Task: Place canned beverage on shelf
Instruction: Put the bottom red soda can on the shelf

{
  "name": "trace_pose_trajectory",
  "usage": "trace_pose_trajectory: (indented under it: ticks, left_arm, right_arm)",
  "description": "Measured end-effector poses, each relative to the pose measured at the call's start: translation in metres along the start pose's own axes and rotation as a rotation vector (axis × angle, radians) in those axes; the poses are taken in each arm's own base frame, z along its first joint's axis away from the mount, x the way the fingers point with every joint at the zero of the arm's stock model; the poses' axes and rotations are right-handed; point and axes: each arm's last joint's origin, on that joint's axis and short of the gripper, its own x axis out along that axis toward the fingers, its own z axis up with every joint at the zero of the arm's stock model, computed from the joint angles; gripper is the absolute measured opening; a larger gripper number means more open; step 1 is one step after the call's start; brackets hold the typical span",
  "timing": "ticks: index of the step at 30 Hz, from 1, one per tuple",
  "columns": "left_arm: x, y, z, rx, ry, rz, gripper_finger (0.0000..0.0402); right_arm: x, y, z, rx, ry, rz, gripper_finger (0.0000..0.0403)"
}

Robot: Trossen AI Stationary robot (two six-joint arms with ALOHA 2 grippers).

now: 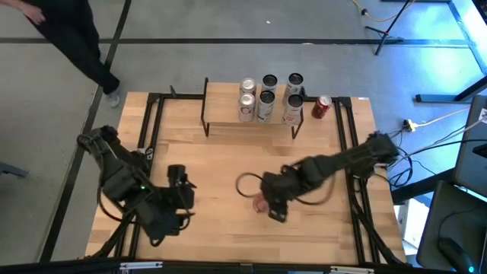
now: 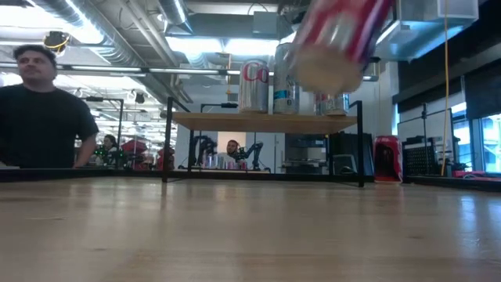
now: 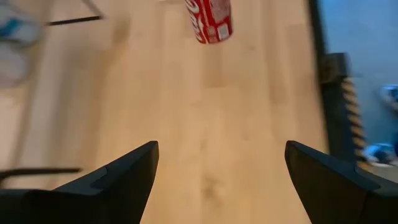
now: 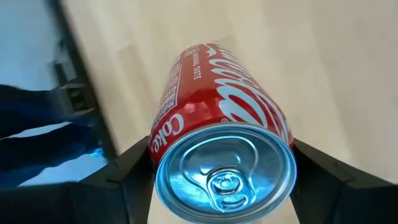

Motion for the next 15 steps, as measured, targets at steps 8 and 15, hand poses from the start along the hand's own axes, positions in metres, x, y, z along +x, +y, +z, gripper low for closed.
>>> trace_pose_trajectory:
  ticks: [8,15]
  left_arm:
    - [-0.002,-0.004,-0.015,0.041,-0.012,0.107,0.0337]
    - [0.001,0.001,-0.021,0.057,-0.005,0.128,0.0337]
  right_arm:
    - [0.032,-0.028,0.041,0.108,0.142,-0.092,0.0265]
    - [0.053,-0.042,0.053,0.16,0.192,-0.129,0.0265]
